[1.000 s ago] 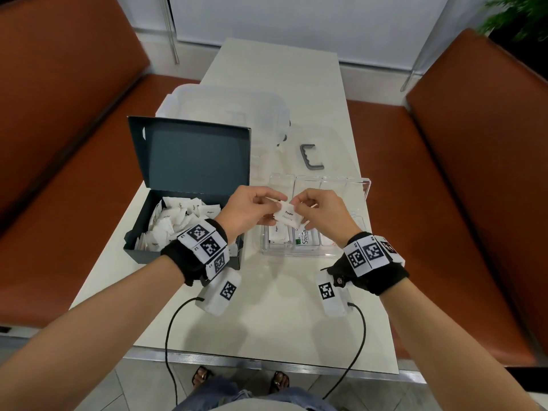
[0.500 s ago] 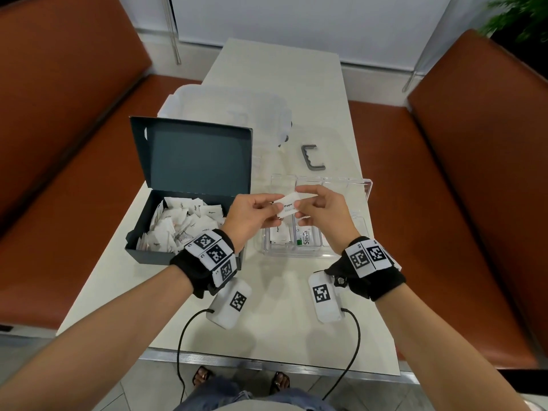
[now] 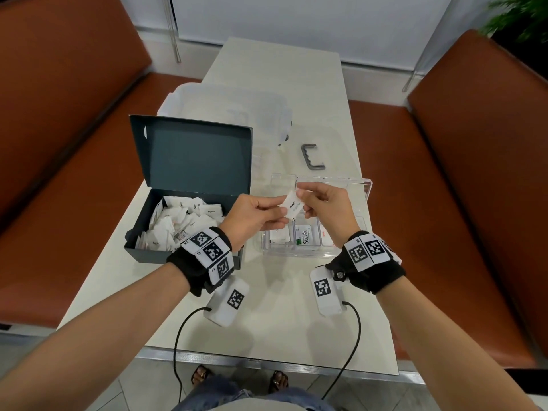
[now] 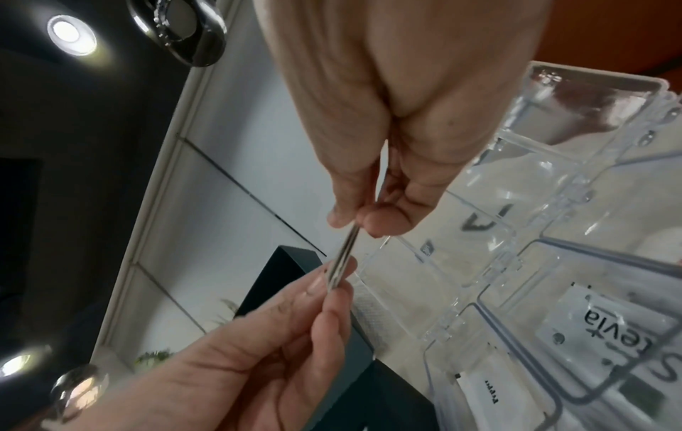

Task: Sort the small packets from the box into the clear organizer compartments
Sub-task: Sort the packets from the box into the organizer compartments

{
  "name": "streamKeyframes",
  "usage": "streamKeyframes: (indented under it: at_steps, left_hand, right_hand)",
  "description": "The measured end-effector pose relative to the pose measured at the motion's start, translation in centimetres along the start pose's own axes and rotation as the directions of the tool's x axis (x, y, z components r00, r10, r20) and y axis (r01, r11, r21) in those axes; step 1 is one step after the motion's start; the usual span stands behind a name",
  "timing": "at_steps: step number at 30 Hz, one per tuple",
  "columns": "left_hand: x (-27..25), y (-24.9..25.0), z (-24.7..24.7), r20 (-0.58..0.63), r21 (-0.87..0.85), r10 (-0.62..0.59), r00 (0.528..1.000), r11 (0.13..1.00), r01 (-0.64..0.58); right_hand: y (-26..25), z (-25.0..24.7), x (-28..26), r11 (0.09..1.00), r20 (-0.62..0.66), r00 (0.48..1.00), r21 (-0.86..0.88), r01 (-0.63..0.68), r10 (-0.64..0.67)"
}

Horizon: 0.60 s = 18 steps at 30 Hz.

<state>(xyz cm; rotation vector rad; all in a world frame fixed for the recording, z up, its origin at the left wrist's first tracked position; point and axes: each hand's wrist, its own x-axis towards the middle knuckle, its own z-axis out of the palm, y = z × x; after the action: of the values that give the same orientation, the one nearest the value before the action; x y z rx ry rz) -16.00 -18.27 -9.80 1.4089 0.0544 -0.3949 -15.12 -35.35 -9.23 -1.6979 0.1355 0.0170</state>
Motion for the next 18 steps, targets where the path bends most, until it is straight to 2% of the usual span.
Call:
streamKeyframes:
  at_steps: [2, 5, 7, 11, 13, 18]
  left_hand:
    - [0.2, -0.1, 0.0, -0.056, -0.057, 0.009, 0.998, 0.998, -0.012]
    - [0.4, -0.3, 0.0, -0.105, -0.099, 0.025, 0.994, 0.994, -0.036]
    - [0.5, -0.5, 0.1, -0.106, -0.097, 0.029, 0.994, 0.994, -0.040]
    - [0.7, -0.6, 0.2, -0.127, -0.100, 0.023, 0.992, 0.994, -0.036]
    - [0.7, -0.7, 0.1, -0.155, -0.092, 0.029, 0.988, 0.995, -0.043]
    - [0.6, -1.2, 0.1, -0.139, 0.003, 0.045, 0.989, 0.999, -0.045]
  right_hand:
    - [0.1, 0.0, -0.1, 0.993, -0.009, 0.998, 0.103, -0.055, 0.056]
    - [0.5, 0.2, -0.6, 0.975, 0.055, 0.992, 0.188, -0.118, 0.110]
    - [0.6, 0.5, -0.8, 0.975, 0.073, 0.992, 0.189, -0.118, 0.106]
    - [0.7, 0.9, -0.7, 0.971, -0.021, 0.989, 0.196, -0.137, 0.144]
    - [0.8, 1.0, -0.8, 0.973, -0.029, 0.985, 0.162, -0.166, 0.173]
    - [0.9, 1.7, -0.3, 0.969, -0.113, 0.965, 0.097, -0.226, 0.236]
